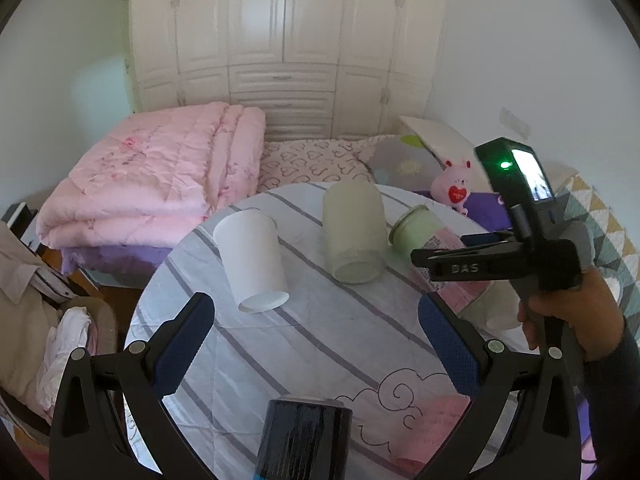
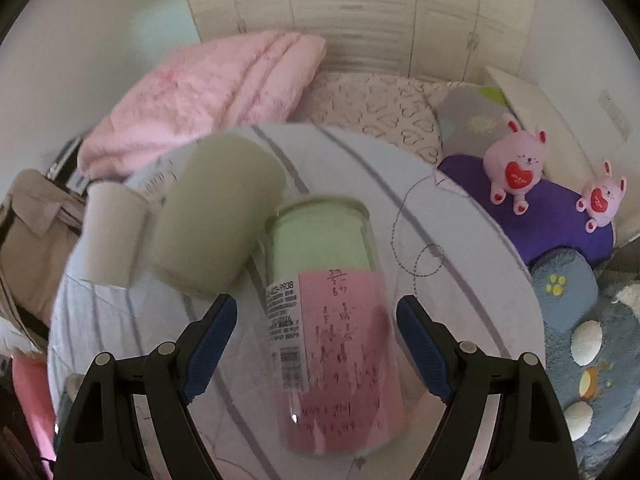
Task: Flip cup upright
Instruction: 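Close the right gripper around the middle of the pink-labelled jar, then lift the jar with the right gripper and rotate it open end up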
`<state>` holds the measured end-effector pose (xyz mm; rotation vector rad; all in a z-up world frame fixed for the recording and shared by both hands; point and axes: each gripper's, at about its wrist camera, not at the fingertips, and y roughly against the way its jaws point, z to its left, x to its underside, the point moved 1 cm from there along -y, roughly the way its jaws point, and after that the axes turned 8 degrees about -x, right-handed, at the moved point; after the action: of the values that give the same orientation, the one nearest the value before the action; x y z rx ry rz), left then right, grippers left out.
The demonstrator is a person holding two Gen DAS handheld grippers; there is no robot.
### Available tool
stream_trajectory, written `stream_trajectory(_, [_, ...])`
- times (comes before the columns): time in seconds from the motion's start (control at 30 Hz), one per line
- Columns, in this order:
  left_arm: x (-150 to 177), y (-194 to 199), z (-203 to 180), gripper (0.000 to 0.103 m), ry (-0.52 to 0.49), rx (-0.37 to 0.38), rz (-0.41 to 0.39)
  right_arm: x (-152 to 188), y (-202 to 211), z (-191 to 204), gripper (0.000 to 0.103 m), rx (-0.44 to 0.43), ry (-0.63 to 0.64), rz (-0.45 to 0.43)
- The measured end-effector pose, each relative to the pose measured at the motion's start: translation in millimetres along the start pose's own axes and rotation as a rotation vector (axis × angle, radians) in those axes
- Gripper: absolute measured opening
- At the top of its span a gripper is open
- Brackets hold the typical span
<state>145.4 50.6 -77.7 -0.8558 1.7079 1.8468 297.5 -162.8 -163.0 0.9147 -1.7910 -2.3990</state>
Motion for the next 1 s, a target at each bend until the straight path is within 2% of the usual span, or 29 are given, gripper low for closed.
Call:
stream_trajectory(0.07, [0.0,-1.9,-1.9,0.103,-0.007,-0.002,0.003,0.7,-3.9,-0.8,0.083,0.005,0.009,0.003])
stream_trajectory(0.17, [-0.8,-6.2,-4.6,0.103,-0.020,-0.014,0.009,2.8,-2.4,-1.5,0.070,0.035,0.010,-0.009])
stream_trajectory(0.63, [1.7,-11.3,-12.7,0.103,-0.058,-0.058,0.027,21.6,12.7,9.1,0.070,-0.013,-0.036,-0.022])
stream_trajectory(1.0, [3.8,-2.8,-0.3,0.103,-0.038,-0.081,0.041,48.1,47.7,13.7,0.070,-0.184,-0.235,-0.155])
